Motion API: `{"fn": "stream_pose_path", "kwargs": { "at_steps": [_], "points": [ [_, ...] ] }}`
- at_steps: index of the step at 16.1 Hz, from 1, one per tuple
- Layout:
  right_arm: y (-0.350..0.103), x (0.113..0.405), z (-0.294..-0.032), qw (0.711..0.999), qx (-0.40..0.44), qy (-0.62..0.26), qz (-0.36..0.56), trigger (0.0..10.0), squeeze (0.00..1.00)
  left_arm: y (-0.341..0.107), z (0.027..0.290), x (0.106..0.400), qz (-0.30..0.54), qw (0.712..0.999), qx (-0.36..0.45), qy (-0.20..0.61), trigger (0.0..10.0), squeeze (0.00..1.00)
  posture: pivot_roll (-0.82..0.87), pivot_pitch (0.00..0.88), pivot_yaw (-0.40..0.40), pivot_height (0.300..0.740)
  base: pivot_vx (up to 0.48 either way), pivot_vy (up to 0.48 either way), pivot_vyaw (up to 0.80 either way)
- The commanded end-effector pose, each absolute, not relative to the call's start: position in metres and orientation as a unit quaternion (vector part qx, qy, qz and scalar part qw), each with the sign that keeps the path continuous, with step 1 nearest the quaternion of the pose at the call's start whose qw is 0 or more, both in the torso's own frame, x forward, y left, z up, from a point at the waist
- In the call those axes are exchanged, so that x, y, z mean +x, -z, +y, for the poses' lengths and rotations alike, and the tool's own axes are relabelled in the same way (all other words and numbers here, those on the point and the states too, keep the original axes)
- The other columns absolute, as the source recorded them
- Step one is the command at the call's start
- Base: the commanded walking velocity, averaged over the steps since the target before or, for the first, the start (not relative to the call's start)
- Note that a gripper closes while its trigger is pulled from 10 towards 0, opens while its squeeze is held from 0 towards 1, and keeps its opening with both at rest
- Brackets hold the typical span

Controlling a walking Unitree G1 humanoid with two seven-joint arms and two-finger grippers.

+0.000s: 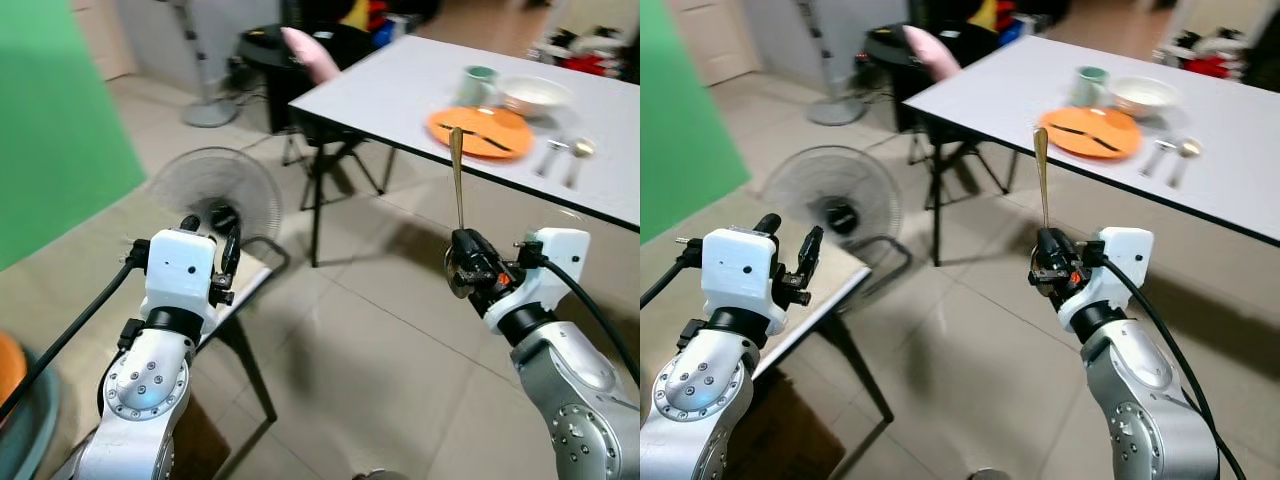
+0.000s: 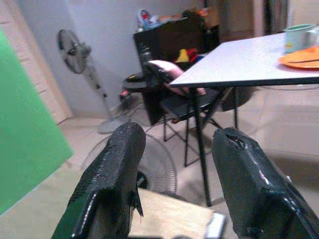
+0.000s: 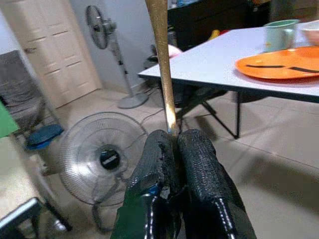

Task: Setting the table

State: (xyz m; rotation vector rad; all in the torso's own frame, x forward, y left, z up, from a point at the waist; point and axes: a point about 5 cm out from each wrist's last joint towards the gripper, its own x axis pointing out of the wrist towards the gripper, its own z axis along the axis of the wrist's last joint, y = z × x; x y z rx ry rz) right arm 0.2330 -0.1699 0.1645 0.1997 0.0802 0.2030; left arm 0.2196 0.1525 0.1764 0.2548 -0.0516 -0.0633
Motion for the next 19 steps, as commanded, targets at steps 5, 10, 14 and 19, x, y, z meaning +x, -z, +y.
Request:
{"fn": "stream_pose_path", "kwargs": {
  "at_steps": [5,10,14,19],
  "points": [
    [-0.163,0.234,-0.17,0.99,0.107,-0.087,0.04,10.0,0.0,-0.182,0.158,0.221,-0.035,0.993,0.11,0.02,10.0,0.0,-0.09,0.0,0.029,0.74,0.0,0.0,-0.8],
    [-0.162,0.233,-0.17,0.991,0.106,-0.075,0.038,10.0,0.0,-0.183,0.156,0.222,-0.042,0.992,0.108,0.039,10.0,0.0,-0.09,0.0,0.054,0.74,0.0,0.0,-0.8],
    [-0.161,0.233,-0.174,0.993,0.095,-0.06,0.035,10.0,0.0,-0.182,0.154,0.225,-0.041,0.993,0.102,0.047,10.0,0.0,-0.1,0.0,0.053,0.74,0.309,0.0,-0.78],
    [-0.164,0.239,-0.18,0.995,0.078,-0.051,0.026,10.0,0.0,-0.175,0.152,0.226,-0.034,0.992,0.102,0.067,10.0,0.0,-0.12,0.0,0.072,0.74,0.351,0.0,-0.15]
  ]
}}
